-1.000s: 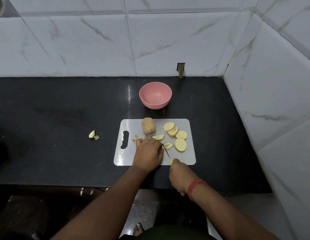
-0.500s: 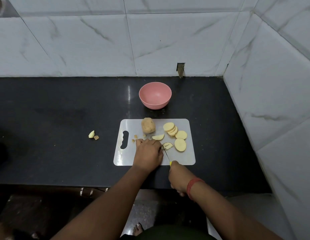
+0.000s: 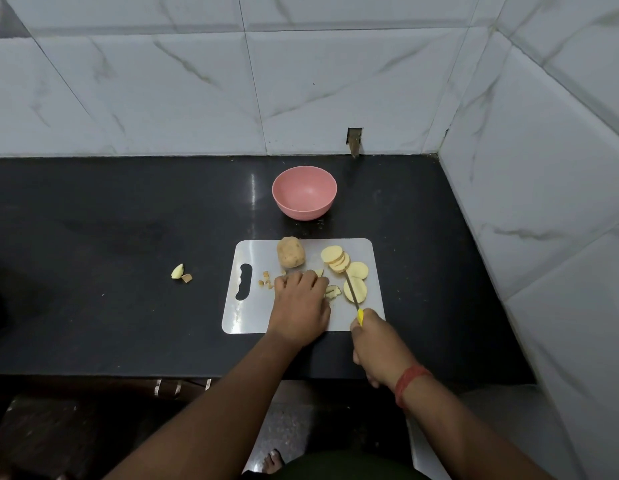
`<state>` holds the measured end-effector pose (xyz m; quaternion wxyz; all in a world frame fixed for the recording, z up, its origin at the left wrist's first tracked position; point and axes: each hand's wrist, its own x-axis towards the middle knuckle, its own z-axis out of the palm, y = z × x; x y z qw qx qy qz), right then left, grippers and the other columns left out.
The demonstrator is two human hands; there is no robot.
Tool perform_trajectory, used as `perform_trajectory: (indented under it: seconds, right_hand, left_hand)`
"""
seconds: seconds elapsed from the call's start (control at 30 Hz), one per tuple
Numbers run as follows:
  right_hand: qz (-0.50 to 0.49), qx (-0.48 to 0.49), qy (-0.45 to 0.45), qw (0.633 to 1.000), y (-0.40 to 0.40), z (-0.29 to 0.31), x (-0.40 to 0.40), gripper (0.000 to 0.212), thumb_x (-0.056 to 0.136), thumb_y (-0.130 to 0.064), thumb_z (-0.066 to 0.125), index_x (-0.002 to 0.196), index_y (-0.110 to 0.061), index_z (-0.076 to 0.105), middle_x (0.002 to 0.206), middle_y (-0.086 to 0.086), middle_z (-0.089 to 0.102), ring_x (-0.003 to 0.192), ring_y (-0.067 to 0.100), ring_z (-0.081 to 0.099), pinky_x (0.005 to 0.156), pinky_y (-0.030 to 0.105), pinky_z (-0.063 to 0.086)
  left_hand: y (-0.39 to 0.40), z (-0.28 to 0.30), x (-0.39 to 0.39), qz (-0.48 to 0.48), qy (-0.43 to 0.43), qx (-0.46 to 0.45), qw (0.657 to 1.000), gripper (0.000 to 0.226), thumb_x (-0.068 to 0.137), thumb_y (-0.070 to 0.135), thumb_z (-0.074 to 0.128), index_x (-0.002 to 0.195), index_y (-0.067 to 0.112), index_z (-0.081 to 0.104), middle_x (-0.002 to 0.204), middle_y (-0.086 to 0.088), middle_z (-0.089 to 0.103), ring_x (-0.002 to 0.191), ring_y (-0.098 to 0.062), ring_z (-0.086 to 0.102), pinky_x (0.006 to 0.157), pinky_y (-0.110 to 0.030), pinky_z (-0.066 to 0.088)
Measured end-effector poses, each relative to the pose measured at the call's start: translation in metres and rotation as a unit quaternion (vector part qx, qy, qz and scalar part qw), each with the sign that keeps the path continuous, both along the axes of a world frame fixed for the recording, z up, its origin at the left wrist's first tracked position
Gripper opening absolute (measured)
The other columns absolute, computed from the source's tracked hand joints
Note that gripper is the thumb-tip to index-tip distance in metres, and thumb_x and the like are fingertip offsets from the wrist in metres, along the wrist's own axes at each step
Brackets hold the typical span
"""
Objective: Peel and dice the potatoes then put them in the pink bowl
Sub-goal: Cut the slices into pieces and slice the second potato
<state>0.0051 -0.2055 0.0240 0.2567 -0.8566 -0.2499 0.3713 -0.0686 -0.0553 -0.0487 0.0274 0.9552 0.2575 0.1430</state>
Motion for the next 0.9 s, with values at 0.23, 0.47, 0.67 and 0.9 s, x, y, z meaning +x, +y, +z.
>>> perform_trajectory:
  seconds: [0.23, 0.47, 0.67, 0.9]
  right_hand:
    - [-0.034, 0.030, 0.008, 0.999, 0.004, 0.015, 0.000, 0.017, 0.101, -0.025, 0.031, 0.099, -0.013, 0.044, 0.092, 0.017, 0.061, 0.048, 0.021, 0.051, 0.039, 0.026, 0.042]
    - [-0.028, 0.018, 0.011, 0.999, 0.001, 0.015, 0.001, 0.018, 0.102, -0.028, 0.031, 0.100, -0.015, 0.044, 0.092, 0.015, 0.061, 0.053, 0.019, 0.050, 0.043, 0.028, 0.046]
    - [-0.013, 0.013, 0.011, 1.000, 0.002, 0.017, 0.001, 0.019, 0.102, -0.029, 0.030, 0.101, -0.016, 0.044, 0.090, 0.014, 0.061, 0.051, 0.020, 0.050, 0.044, 0.029, 0.047]
    - [-0.011, 0.013, 0.023, 1.000, 0.006, 0.014, 0.001, 0.020, 0.102, -0.029, 0.031, 0.104, -0.016, 0.045, 0.090, 0.015, 0.061, 0.051, 0.020, 0.050, 0.043, 0.028, 0.045]
  left_hand:
    - [0.002, -0.003, 0.019, -0.065, 0.046, 0.060, 0.995, 0.012, 0.093, 0.032, 0.058, 0.096, 0.022, 0.066, 0.095, -0.001, 0.056, 0.088, -0.026, 0.050, 0.081, -0.044, 0.036]
    - [0.020, -0.010, 0.001, -0.048, 0.053, 0.075, 0.995, 0.013, 0.082, 0.017, 0.070, 0.092, 0.017, 0.062, 0.097, -0.005, 0.055, 0.089, -0.029, 0.051, 0.080, -0.045, 0.037]
    - [0.031, -0.012, -0.017, -0.018, 0.029, 0.087, 0.996, 0.011, 0.081, 0.012, 0.068, 0.085, 0.015, 0.058, 0.092, -0.005, 0.052, 0.084, -0.029, 0.046, 0.079, -0.044, 0.035]
    - [0.029, -0.007, -0.018, 0.017, 0.017, 0.061, 0.998, 0.014, 0.081, 0.014, 0.064, 0.094, 0.015, 0.060, 0.100, -0.007, 0.055, 0.083, -0.029, 0.048, 0.077, -0.043, 0.034]
